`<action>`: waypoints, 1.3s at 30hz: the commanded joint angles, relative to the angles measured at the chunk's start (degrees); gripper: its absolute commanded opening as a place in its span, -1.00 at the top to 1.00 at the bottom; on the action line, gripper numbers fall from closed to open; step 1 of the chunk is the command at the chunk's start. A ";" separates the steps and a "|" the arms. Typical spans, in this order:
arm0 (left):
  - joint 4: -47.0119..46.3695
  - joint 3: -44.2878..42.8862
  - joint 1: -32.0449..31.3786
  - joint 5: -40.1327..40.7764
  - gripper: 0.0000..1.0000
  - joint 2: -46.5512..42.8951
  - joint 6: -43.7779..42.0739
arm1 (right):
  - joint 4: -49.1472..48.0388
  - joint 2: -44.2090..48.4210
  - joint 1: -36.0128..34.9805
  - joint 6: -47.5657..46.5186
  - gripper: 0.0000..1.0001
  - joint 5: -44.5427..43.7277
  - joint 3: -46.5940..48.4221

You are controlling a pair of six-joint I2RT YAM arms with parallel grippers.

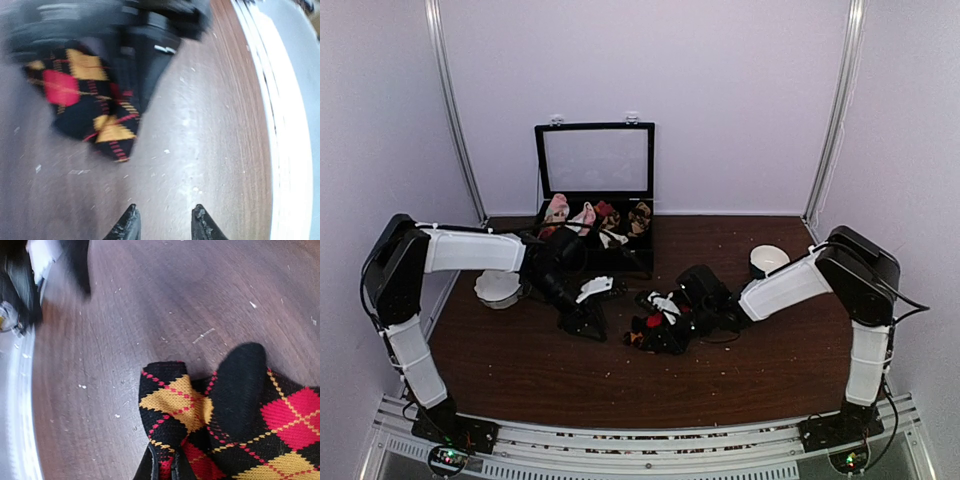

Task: Roll the socks
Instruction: Roll the sock at the center of the board.

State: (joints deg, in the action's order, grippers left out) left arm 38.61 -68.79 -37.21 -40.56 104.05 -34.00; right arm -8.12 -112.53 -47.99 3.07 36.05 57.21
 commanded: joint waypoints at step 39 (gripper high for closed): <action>2.78 -15.37 -11.99 11.99 1.00 18.90 -0.41 | 4.22 -1.06 5.98 8.98 0.28 5.00 -3.64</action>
State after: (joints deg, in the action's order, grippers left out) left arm 35.03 -82.30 -49.95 -22.87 119.31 -42.35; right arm -6.35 -114.98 -41.93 13.04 50.30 58.43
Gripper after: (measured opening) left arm 0.039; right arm 0.319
